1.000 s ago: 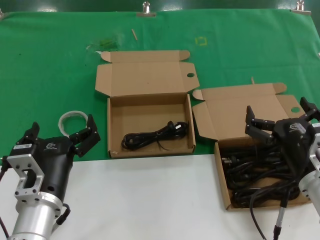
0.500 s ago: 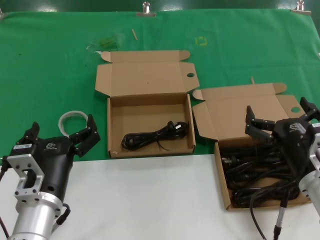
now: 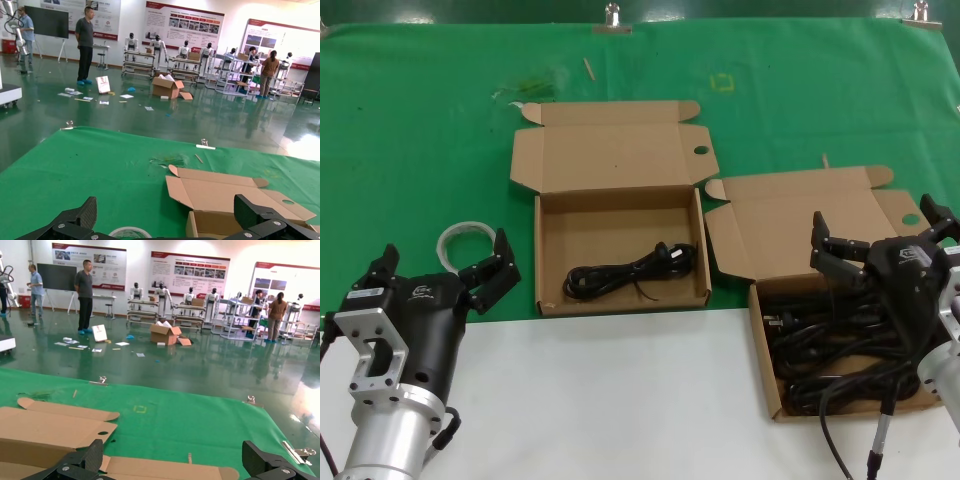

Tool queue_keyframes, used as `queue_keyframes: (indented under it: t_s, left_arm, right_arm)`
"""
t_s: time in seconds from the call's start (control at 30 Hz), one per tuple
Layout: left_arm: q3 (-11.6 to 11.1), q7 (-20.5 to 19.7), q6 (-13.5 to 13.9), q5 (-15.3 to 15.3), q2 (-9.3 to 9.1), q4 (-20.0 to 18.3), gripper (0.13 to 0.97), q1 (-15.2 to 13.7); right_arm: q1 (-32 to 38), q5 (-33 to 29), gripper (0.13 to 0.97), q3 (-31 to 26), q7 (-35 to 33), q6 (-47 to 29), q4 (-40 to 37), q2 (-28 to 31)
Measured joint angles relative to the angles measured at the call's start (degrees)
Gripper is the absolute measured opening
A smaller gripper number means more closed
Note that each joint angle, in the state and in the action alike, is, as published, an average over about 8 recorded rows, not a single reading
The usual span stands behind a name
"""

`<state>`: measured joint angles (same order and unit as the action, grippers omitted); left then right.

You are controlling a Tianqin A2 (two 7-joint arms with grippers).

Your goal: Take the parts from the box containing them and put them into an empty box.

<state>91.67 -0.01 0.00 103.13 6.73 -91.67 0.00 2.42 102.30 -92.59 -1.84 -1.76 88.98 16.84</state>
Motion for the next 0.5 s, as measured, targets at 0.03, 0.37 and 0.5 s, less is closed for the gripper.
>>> queue_keyframes:
  t_s: [0.03, 0.37, 0.5]
  left_arm:
    - [0.0, 0.0, 0.0, 0.0, 0.0, 0.0, 0.966, 0.0]
    - [0.0, 0.0, 0.0, 0.0, 0.0, 0.0, 0.966, 0.0]
    - [0.0, 0.0, 0.0, 0.0, 0.0, 0.0, 0.966, 0.0]
  right_arm:
    - [0.0, 0.0, 0.966, 0.0, 0.0, 0.0, 0.0, 0.0]
    - [0.0, 0.0, 0.966, 0.0, 0.0, 0.0, 0.0, 0.0]
    - [0.0, 0.0, 0.966, 0.0, 0.0, 0.0, 0.0, 0.0]
